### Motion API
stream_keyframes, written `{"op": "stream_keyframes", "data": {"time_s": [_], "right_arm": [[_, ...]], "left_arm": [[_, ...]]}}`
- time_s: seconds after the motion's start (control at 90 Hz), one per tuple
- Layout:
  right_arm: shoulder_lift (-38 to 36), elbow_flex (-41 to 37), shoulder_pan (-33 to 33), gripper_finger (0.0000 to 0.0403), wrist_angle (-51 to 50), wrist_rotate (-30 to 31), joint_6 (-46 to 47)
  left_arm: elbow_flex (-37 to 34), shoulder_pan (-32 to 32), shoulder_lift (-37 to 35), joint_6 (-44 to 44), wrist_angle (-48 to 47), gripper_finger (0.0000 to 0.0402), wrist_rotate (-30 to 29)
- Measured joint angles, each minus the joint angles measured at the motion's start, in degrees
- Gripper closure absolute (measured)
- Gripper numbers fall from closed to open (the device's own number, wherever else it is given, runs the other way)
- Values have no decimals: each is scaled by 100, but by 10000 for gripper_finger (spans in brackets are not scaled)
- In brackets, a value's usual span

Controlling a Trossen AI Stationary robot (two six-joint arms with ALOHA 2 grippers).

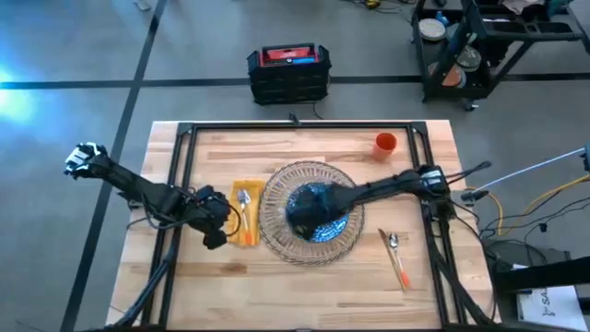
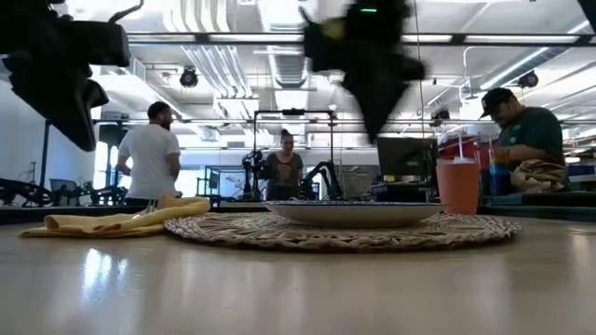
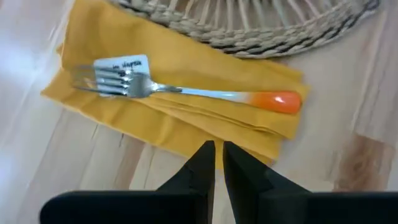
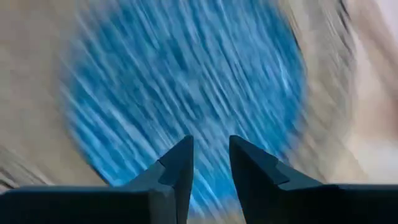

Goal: Set table place
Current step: Put the orange fork on the yellow table napkin

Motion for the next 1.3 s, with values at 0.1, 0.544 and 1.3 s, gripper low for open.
{"op": "stream_keyframes", "data": {"time_s": [0.1,0.544,1.3], "right_arm": [[-54,-366,510,322,-631,-25,575],[-374,-1519,2034,346,127,-362,2884],[-376,-1069,2071,360,875,9,3129]], "left_arm": [[-101,29,0,-90,79,382,-325],[-971,732,0,59,766,382,-637],[-1348,3308,444,1034,2117,382,364]]}}
